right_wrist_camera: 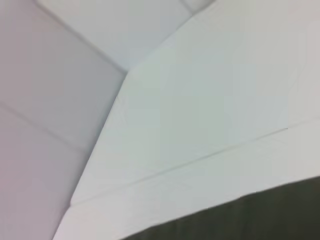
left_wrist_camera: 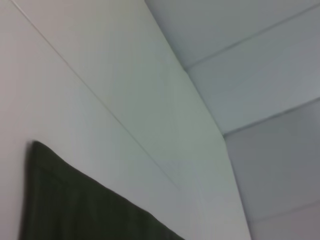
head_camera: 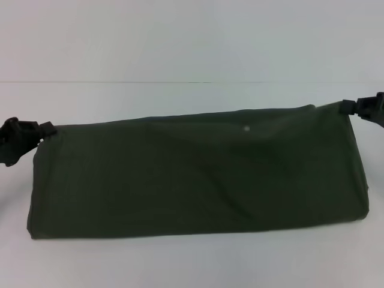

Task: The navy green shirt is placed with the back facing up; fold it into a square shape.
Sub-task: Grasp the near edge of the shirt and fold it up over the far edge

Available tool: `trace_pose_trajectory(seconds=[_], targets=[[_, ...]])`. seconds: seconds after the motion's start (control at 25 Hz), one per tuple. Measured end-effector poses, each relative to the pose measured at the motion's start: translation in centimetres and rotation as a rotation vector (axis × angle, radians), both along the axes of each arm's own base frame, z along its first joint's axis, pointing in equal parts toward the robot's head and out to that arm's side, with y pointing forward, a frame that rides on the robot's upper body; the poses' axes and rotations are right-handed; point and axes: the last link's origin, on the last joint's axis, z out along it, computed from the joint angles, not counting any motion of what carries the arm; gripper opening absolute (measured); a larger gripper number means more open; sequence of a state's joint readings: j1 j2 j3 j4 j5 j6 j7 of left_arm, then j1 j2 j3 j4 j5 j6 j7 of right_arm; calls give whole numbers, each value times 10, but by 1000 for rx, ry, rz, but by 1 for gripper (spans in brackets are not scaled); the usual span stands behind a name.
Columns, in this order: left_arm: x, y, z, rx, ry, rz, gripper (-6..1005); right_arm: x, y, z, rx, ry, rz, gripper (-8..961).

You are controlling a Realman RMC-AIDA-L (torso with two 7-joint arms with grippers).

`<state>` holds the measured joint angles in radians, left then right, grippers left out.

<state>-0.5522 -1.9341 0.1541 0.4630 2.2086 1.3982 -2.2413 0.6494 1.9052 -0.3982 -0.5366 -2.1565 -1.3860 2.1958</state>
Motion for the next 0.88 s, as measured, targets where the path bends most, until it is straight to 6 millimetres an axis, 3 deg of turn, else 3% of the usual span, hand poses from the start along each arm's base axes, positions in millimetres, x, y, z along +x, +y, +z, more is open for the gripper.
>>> trace_pose_trajectory(seconds=[0.4, 0.88], targets=[[-5, 15, -24, 110, 95, 57, 100, -6, 25, -23, 115, -102, -8, 1], [0, 39, -27, 196, 205, 65, 123, -18, 47, -41, 208, -180, -18, 5]])
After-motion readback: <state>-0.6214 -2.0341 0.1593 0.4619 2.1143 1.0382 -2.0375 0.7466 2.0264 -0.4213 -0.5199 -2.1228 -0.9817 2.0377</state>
